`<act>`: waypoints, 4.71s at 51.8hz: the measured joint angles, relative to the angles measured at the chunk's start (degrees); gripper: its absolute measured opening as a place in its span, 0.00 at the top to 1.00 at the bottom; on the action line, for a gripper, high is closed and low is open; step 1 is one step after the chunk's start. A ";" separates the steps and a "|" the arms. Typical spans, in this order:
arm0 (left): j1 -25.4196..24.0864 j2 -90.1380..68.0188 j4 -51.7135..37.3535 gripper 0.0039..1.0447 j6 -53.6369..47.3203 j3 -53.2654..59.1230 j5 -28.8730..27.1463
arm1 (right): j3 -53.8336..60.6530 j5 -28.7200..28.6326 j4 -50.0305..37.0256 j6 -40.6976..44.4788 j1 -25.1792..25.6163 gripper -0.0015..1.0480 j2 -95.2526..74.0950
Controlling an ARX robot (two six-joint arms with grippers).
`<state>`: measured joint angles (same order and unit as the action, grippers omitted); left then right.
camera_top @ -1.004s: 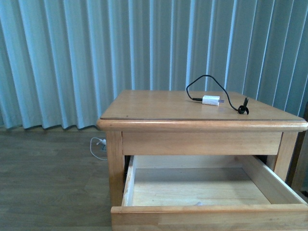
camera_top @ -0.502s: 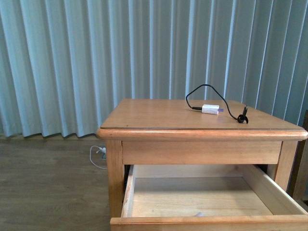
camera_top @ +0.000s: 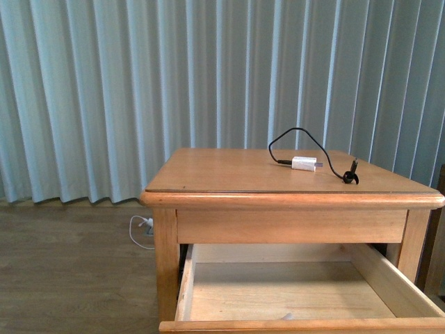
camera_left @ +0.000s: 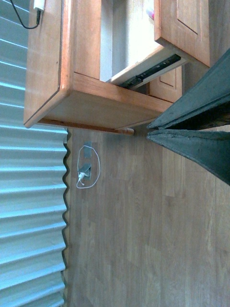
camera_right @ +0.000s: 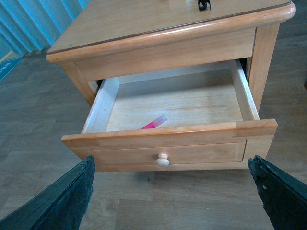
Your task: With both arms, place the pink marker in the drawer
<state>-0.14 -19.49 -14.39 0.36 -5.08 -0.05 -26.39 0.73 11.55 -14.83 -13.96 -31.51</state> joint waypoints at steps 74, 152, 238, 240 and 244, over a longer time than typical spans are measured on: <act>0.09 19.19 14.27 0.05 -0.11 3.76 0.07 | 0.37 14.67 -0.11 3.82 -3.50 0.08 -0.87; 0.09 19.23 14.27 0.05 -0.11 3.76 0.07 | -29.49 11.39 -41.68 6.01 -1.05 0.08 -84.39; 0.09 19.23 14.27 0.05 -0.11 3.76 0.07 | -14.34 3.06 -21.38 -3.76 3.04 0.08 -47.78; 0.09 19.23 14.27 0.05 -0.11 3.76 0.07 | -12.68 2.56 -18.51 -3.91 3.23 0.08 -43.06; 0.09 19.23 14.27 0.05 -0.11 3.76 0.07 | -10.38 1.66 -13.66 -4.11 3.19 0.08 -35.08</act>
<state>-0.05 -0.25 -0.12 0.25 -1.32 0.01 -36.77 2.39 -2.11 -18.94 -10.76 -66.59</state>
